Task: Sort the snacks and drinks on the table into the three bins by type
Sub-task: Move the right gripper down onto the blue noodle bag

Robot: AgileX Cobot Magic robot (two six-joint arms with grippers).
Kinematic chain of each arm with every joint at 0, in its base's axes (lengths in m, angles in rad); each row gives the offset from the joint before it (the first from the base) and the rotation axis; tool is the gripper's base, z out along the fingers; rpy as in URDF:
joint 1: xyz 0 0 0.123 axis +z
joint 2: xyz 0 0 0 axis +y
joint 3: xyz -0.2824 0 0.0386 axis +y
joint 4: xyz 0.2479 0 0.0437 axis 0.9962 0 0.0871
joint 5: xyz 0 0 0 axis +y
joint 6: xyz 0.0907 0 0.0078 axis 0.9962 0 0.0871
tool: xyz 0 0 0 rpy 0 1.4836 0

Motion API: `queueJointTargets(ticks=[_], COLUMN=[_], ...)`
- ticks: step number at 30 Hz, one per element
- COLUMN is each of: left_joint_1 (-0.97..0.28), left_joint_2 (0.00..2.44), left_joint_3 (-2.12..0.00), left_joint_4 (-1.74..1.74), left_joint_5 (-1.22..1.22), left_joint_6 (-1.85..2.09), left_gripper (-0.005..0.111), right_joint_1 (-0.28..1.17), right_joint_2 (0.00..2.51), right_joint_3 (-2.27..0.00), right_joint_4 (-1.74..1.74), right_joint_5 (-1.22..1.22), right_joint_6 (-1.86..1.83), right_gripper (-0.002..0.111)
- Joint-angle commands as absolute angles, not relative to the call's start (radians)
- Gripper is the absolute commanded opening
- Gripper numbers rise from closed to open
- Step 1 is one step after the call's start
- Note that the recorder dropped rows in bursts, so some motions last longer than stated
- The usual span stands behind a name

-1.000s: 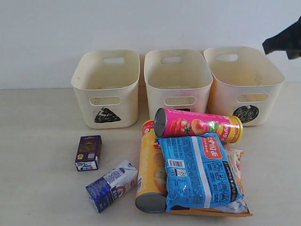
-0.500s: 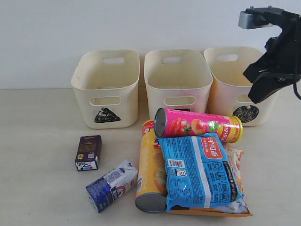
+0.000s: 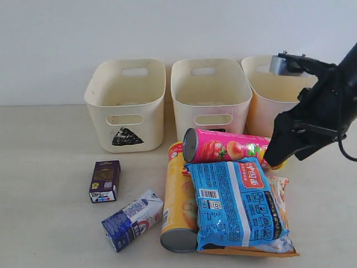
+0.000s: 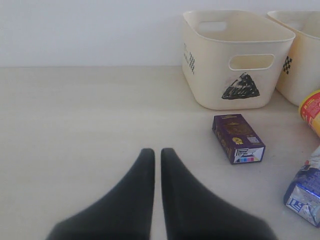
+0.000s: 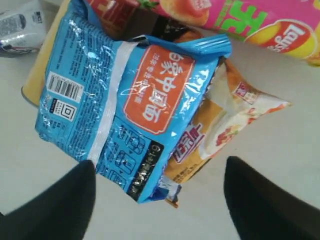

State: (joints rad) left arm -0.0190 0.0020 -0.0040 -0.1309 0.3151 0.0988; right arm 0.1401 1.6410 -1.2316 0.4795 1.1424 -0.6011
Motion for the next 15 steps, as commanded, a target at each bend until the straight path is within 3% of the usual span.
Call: queueJointTargets(ticks=[1, 4, 9, 15], left_joint_1=[-0.024, -0.024, -0.024, -0.024], left_joint_2=[0.0, 0.0, 0.0, 0.0], left_joint_3=[0.0, 0.0, 0.0, 0.0], left_joint_4=[-0.135, -0.135, -0.135, -0.135], left_joint_5=[0.304, 0.304, 0.312, 0.312], left_joint_6=[0.099, 0.099, 0.099, 0.099], left_gripper=[0.004, 0.004, 0.004, 0.004], right_joint_1=[0.139, 0.137, 0.137, 0.137], right_joint_2=[1.674, 1.718, 1.797, 1.873], right_joint_3=[-1.157, -1.114, -1.093, -1.093], right_joint_4=[0.531, 0.587, 0.702, 0.835], right_joint_5=[1.084, 1.053, 1.039, 1.034], right_joint_6=[-0.642, -0.678, -0.754, -0.852], right_gripper=[0.072, 0.073, 0.087, 0.088])
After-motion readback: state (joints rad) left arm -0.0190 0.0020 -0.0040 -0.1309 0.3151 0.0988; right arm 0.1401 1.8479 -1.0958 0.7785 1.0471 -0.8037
